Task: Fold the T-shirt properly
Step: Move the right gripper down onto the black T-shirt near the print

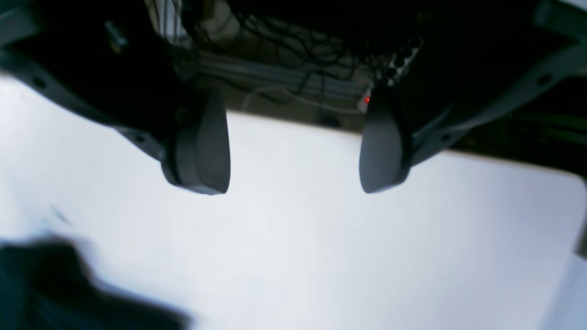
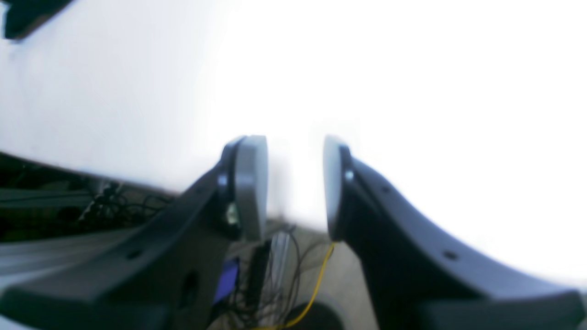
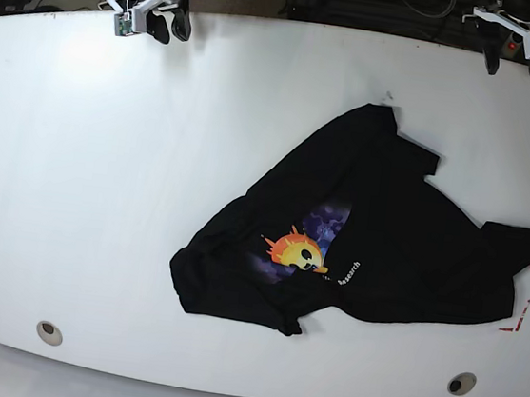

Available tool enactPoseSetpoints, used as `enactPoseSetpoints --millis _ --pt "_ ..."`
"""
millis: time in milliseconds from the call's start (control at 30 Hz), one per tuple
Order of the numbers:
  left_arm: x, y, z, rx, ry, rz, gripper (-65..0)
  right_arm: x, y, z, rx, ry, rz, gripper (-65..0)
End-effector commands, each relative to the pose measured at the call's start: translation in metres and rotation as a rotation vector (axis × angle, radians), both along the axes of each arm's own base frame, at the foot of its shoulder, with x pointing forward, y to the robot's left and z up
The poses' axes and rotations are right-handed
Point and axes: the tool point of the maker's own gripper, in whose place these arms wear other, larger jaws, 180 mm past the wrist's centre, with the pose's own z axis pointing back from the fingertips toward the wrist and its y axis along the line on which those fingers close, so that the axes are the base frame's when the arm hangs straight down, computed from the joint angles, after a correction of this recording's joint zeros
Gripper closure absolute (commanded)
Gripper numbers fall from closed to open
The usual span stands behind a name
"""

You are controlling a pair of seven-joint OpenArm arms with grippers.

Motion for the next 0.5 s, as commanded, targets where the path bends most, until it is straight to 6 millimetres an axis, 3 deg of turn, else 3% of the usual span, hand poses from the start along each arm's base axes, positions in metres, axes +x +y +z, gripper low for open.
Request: enactPoseSetpoints --millis 0,133,333,467 --pt "0.009 0.0 0.007 0.0 -0.03 -0.013 -41.0 0.013 0.002 0.009 0.0 -0.037 0.027 -20.0" --pt "0.022 0.0 0.009 -0.011 -0.034 -0.054 -41.0 0.036 0.003 0.011 -0.022 -0.044 0.054 -21.9" --pt "0.034 0.009 0.008 -0.007 0.0 -0.067 -41.0 0.068 0.002 0.018 -0.052 -0.063 0.072 -36.0" --pt "0.039 0.014 0.007 -0.003 0.021 -0.07 -41.0 0.092 0.002 0.026 -0.071 -0.086 0.08 -36.5"
